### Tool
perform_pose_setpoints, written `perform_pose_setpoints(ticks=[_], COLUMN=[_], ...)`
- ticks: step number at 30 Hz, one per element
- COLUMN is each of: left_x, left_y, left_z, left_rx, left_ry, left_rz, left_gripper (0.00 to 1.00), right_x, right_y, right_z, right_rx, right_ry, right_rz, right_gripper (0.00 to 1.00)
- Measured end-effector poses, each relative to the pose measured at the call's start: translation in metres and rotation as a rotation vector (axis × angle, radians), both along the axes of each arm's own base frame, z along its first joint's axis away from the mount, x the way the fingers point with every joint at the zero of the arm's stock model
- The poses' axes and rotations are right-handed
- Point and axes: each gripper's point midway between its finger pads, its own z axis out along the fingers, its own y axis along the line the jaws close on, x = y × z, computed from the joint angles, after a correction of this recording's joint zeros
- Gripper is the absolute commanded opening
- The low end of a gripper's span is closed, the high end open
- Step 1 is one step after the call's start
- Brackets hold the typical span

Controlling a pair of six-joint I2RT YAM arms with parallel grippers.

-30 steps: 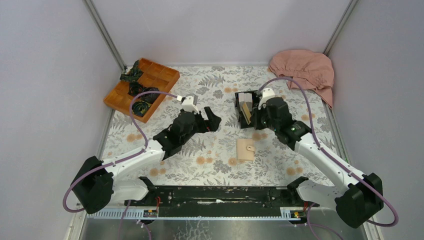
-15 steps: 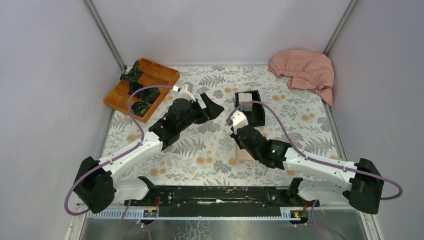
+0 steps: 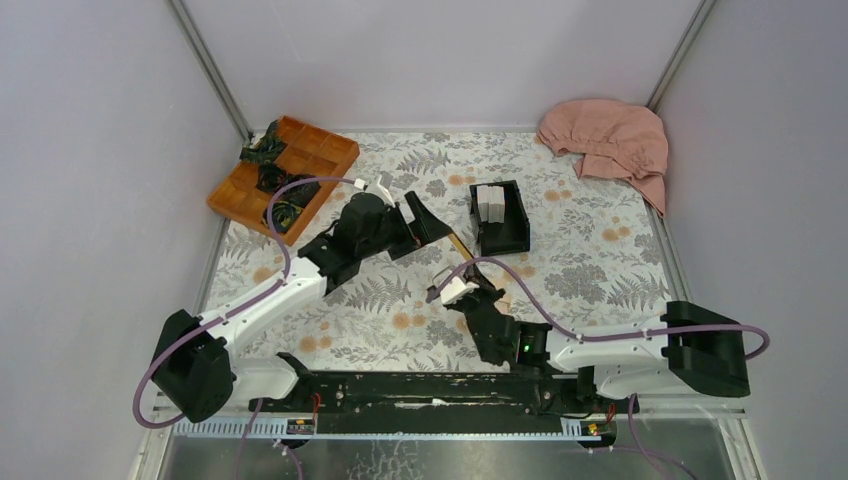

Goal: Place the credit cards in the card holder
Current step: Pick up the credit card from the storage box.

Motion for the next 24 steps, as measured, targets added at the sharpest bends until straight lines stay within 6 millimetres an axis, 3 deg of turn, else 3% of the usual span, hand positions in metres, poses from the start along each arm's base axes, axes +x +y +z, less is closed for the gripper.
perform_pose_setpoints(ticks=[8,17,24], left_x=[-0.015,-0.02,-0.019], left_y=[-0.004,-0.011,-0.005], left_z=[-0.006,0.007,0.003], left_rx=[-0.067,-0.147,-0.169], left_ry=[0.09,0.102,0.118], left_rz=[-0.053,-0.108,-0.12], left_gripper=[0.99,0.85,0.72], right_x=[-0.014,-0.02,-0.021], right_y=[0.018,0.029,0.029], right_z=[0.009,0.011,0.015], right_rx=[-0.091,-0.22,-0.25], right_ry=[-0.156,-0.285,-0.311], right_rz=[0.035,0.029,0.027], right_gripper=[0.0,0.0,0.0])
